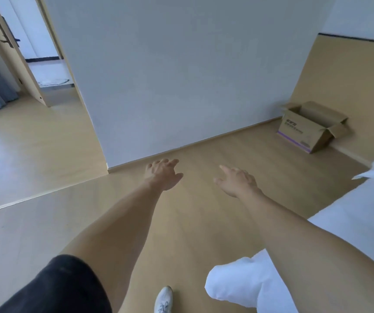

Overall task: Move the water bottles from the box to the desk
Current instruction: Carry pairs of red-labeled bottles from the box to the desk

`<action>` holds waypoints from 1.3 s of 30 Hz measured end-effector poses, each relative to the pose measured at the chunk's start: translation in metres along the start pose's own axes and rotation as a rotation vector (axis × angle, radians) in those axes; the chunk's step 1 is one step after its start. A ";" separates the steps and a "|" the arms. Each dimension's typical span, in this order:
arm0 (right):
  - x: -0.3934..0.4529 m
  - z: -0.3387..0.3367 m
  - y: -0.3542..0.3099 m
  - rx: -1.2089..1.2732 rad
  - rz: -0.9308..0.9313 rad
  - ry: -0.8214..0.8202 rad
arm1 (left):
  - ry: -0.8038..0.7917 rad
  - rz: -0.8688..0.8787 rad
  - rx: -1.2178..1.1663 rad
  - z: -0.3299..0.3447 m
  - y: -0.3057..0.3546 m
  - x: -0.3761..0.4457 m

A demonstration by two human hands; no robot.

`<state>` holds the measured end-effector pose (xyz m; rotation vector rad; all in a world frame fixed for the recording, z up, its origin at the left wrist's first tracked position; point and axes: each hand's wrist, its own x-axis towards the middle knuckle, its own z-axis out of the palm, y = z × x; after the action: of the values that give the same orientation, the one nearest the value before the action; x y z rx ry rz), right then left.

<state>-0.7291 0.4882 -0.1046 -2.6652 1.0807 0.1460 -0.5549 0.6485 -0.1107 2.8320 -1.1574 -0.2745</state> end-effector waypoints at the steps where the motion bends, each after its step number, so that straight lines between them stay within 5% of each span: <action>1: 0.017 -0.005 -0.001 0.005 0.028 0.009 | -0.006 0.035 0.000 -0.005 0.003 0.022; 14: 0.177 -0.060 0.023 0.042 0.328 0.053 | -0.091 0.363 0.019 -0.040 0.061 0.234; 26: 0.349 -0.070 0.119 0.085 0.419 0.003 | -0.127 0.407 0.096 -0.035 0.140 0.424; 39: 0.519 -0.147 0.244 0.105 0.442 0.014 | -0.088 0.488 0.094 -0.057 0.304 0.612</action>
<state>-0.5265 -0.0684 -0.1109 -2.3013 1.6191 0.1483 -0.3244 0.0024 -0.0990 2.5171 -1.8665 -0.3171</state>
